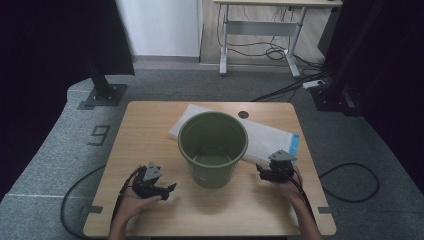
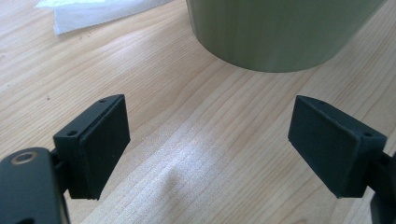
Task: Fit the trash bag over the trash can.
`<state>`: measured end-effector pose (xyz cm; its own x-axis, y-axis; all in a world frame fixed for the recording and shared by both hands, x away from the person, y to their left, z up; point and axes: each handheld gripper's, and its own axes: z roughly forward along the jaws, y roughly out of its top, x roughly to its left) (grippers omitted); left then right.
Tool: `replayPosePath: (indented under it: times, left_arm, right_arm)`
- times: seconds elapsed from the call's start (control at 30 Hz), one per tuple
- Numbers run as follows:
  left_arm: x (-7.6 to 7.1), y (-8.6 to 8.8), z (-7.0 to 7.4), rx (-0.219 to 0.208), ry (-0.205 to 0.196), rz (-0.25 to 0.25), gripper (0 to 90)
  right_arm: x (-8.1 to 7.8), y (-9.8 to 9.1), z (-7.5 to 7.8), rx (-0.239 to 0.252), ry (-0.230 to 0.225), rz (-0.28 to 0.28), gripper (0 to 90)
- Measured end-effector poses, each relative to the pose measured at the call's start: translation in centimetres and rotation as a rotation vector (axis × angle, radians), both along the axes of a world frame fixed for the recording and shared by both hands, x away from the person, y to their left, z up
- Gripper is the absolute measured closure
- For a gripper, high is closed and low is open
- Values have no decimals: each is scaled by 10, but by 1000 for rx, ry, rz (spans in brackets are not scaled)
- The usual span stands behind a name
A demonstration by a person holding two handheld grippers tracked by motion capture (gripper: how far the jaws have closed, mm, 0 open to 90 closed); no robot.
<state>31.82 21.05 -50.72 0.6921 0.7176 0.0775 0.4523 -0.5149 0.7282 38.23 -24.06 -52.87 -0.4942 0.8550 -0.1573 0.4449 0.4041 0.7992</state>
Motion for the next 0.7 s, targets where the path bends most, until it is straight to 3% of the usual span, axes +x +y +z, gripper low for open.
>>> replayPosePath:
  times: [0.17,0.3,0.4,0.57,0.63,0.7]
  left_arm:
    - [-1,-1,-1,7,6,-5,129]
    - [-2,1,-1,5,5,3,131]
    - [-2,0,-1,4,6,4,132]
    - [-3,-1,-1,4,8,-3,133]
    - [-3,0,-1,2,9,-2,133]
    - [-3,0,-1,2,9,-2,133]
  right_arm:
    - [19,12,-7,-12,29,19,256]
    - [24,16,-12,-24,53,40,308]
    - [25,15,-14,-38,74,41,423]
    - [29,2,-18,24,139,9,614]
    - [30,-3,-19,68,156,3,688]
    - [29,-6,-19,77,155,-8,763]
